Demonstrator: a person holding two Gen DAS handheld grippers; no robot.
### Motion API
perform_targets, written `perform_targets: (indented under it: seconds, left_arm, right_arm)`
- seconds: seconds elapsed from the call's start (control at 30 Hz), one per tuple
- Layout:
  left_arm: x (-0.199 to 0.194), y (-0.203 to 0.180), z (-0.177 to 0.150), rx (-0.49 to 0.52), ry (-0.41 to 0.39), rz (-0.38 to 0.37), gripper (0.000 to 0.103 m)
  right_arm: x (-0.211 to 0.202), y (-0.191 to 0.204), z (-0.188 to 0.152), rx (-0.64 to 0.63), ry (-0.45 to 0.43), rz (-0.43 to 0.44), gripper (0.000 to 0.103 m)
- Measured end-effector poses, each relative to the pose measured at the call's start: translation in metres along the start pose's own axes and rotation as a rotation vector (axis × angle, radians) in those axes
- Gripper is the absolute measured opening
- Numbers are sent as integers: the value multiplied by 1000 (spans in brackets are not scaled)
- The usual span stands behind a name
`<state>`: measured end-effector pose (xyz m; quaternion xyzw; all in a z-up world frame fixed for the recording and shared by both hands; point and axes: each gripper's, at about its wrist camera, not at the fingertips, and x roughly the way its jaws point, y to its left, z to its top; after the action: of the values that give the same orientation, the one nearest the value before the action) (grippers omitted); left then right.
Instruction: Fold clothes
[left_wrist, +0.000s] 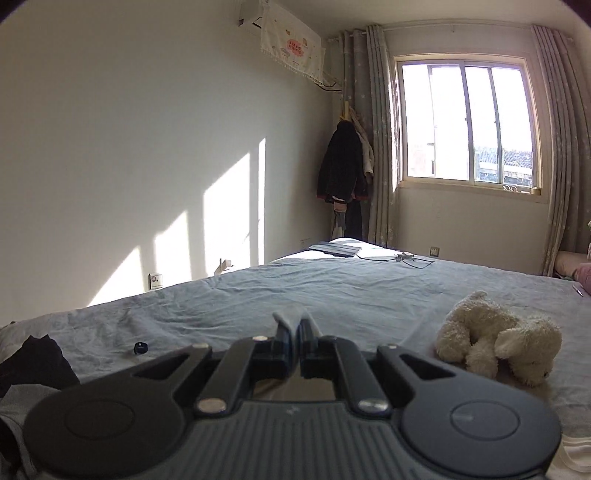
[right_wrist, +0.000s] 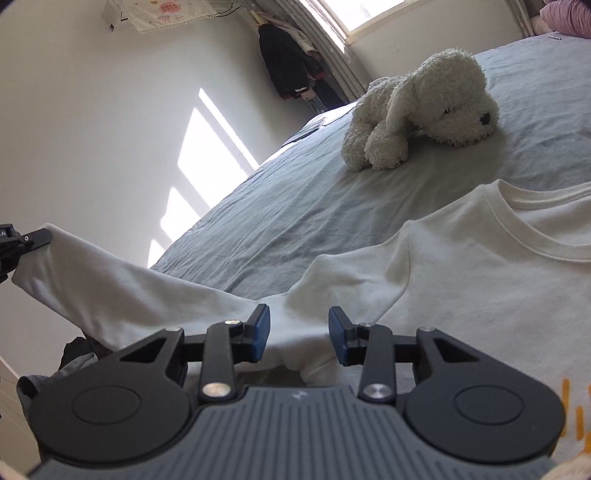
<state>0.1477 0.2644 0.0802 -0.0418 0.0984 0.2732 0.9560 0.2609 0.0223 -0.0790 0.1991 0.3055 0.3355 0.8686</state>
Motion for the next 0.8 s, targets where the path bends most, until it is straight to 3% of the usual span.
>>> perform_targets:
  seconds: [0.17,0.27,0.43,0.5,0.57,0.67,0.8]
  left_arm:
    - [10,16,0,-124,0,-64,5]
    - [20,24,-5,-174,18,-88,5]
    - [37,29,-20,-202,82,-109,5]
    - [40,29,-24,-199,98,-112,5]
    - [41,31,-25,-194,101,-115,5]
    - [40,35,-23,-215,104,-136,5]
    - [37,37,-23,-231,121,-142,5]
  right_arm:
    - [34,25,-5,-72,71,-75,40]
    - [66,49,-5,-82,105,-60,40]
    - [125,99,-8,-162,108,-96,41]
    - [136,106,-5,-159,123,-63,41]
    - [135,106,4,-128,136,-57,41]
    - [106,98,19,-104,73,-63,41]
    - [71,71,33,-38,6,-219,41]
